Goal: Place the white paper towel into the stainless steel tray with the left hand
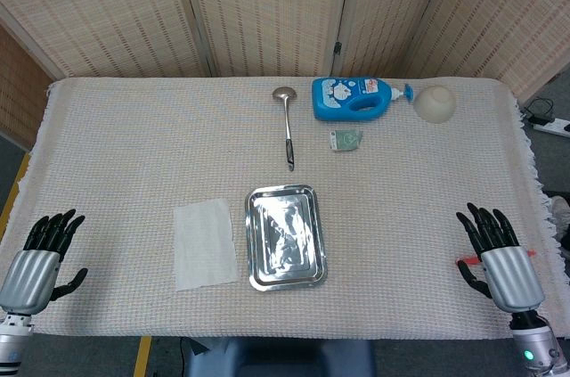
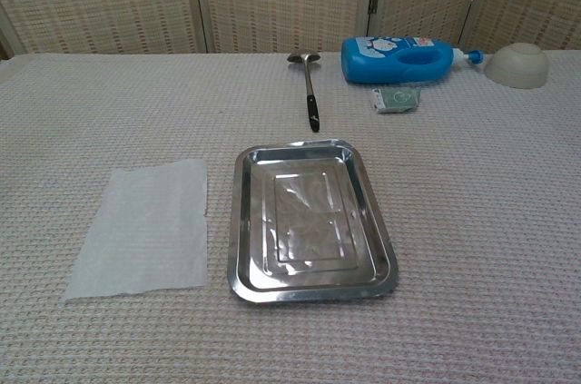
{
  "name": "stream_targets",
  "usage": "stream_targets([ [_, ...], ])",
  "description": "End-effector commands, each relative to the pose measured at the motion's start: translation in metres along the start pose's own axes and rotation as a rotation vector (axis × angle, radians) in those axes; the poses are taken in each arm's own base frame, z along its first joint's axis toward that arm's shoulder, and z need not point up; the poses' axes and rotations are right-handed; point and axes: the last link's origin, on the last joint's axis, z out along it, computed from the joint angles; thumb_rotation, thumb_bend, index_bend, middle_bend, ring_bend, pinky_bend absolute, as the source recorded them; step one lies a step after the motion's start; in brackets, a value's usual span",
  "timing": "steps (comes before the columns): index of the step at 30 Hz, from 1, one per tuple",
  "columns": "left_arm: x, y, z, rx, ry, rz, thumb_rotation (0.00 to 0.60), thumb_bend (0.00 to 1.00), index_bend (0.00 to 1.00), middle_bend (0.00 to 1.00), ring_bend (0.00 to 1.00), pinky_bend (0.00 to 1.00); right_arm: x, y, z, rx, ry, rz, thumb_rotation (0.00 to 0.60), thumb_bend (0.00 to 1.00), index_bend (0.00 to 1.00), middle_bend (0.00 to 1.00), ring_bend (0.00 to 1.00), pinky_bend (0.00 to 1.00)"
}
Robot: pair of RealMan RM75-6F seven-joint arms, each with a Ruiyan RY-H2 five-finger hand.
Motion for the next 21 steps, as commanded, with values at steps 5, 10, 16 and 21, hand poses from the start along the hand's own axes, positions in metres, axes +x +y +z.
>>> stream_targets([
  [5, -0.004, 0.002, 0.003, -0.015, -0.020, -0.002, 0.600, 0.34, 0.00, 0.07, 0.02, 0.00, 0.000, 0.001, 0.000, 0.000, 0.002, 0.004, 0.600, 0.41, 0.00, 0.00, 0.00, 0.00],
  [10, -0.008, 0.007, 0.008, -0.075, -0.027, -0.009, 0.600, 0.34, 0.00, 0.07, 0.03, 0.02, 0.003, 0.002, -0.001, 0.004, 0.004, 0.025, 0.600, 0.41, 0.00, 0.00, 0.00, 0.00],
  [16, -0.014, 0.013, 0.024, -0.199, 0.057, 0.054, 0.600, 0.33, 0.05, 0.34, 0.20, 0.27, 0.003, 0.002, 0.001, 0.004, 0.017, 0.039, 0.600, 0.41, 0.00, 0.00, 0.00, 0.00],
  [21, -0.028, 0.014, 0.043, -0.406, 0.132, 0.090, 0.600, 0.25, 0.32, 0.91, 0.69, 0.79, -0.004, 0.003, 0.009, -0.008, 0.017, 0.030, 0.600, 0.41, 0.00, 0.00, 0.00, 0.00],
])
